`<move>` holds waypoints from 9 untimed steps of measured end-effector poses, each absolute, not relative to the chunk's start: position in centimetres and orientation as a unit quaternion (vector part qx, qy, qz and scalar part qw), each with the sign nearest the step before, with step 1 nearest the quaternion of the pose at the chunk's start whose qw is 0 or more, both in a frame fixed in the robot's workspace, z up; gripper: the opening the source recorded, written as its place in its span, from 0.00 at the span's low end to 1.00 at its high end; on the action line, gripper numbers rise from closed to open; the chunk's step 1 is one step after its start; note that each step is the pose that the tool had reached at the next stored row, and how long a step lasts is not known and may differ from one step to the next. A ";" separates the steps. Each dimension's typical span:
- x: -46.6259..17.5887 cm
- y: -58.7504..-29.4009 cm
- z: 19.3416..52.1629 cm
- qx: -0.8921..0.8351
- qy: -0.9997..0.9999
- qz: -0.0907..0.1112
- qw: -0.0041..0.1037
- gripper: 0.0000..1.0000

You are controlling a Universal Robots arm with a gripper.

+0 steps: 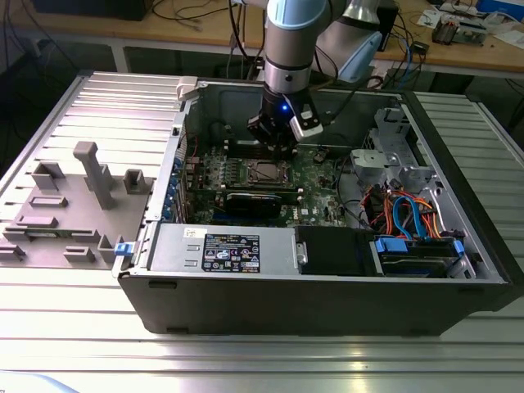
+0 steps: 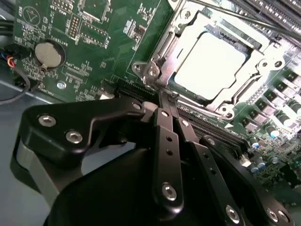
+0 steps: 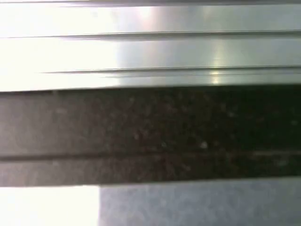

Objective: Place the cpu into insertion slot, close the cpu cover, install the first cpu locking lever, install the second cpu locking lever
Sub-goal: 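Install the first cpu locking lever, then install the second cpu locking lever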

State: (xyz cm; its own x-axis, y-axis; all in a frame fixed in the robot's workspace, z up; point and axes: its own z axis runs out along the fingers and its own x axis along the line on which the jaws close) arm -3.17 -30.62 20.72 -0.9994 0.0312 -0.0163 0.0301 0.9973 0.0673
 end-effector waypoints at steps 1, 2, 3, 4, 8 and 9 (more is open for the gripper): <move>-3.2 -30.7 20.7 0.015 0.999 0.033 0.009 0.11; -3.2 -30.8 20.7 0.015 0.999 0.033 0.009 0.11; -3.2 -30.8 20.7 0.015 0.999 0.033 0.009 0.11; -3.2 -30.9 20.7 0.015 0.999 0.033 0.009 0.11; -3.2 -30.9 20.7 0.015 0.999 0.033 0.009 0.11; -3.2 -30.9 20.7 0.015 0.999 0.033 0.009 0.11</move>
